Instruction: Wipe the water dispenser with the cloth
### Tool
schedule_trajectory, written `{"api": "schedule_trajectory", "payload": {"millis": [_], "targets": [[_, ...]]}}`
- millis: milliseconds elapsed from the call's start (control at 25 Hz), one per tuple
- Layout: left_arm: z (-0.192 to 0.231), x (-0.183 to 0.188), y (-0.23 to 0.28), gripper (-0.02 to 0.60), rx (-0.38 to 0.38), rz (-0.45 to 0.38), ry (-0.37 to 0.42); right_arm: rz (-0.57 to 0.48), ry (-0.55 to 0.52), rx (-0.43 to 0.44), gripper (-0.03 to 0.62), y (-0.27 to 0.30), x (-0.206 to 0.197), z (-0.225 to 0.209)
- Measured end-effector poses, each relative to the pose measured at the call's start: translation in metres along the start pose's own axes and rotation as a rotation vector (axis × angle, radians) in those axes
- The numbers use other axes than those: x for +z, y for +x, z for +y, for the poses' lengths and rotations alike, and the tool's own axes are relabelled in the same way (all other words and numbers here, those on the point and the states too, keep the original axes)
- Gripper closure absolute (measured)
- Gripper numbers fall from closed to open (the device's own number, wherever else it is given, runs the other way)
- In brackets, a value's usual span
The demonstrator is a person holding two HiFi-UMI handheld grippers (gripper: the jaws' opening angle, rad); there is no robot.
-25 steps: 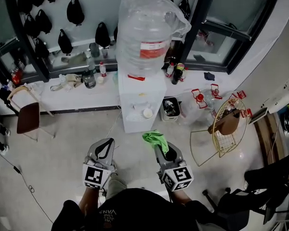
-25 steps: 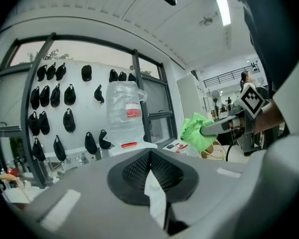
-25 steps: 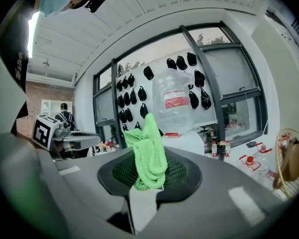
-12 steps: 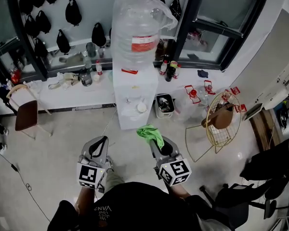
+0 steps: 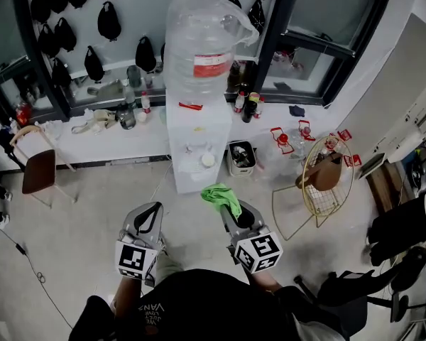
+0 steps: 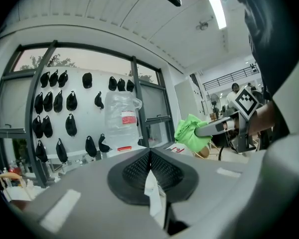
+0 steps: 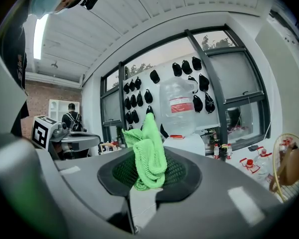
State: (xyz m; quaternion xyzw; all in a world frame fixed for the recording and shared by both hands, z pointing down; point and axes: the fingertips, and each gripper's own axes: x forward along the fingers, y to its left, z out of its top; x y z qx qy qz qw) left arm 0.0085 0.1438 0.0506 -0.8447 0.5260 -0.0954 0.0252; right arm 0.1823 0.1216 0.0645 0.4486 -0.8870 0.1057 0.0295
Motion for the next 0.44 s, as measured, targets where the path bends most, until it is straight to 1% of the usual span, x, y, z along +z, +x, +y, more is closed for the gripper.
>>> {"api": "schedule_trajectory", "payload": {"millis": [440], "targets": [[-0.0041, 0.0002, -0.0057, 0.580, -0.016, 0.004, 0.000, 0.004, -0.001, -0.008, 0.500, -0.0035, 0.0043, 0.0050]]}}
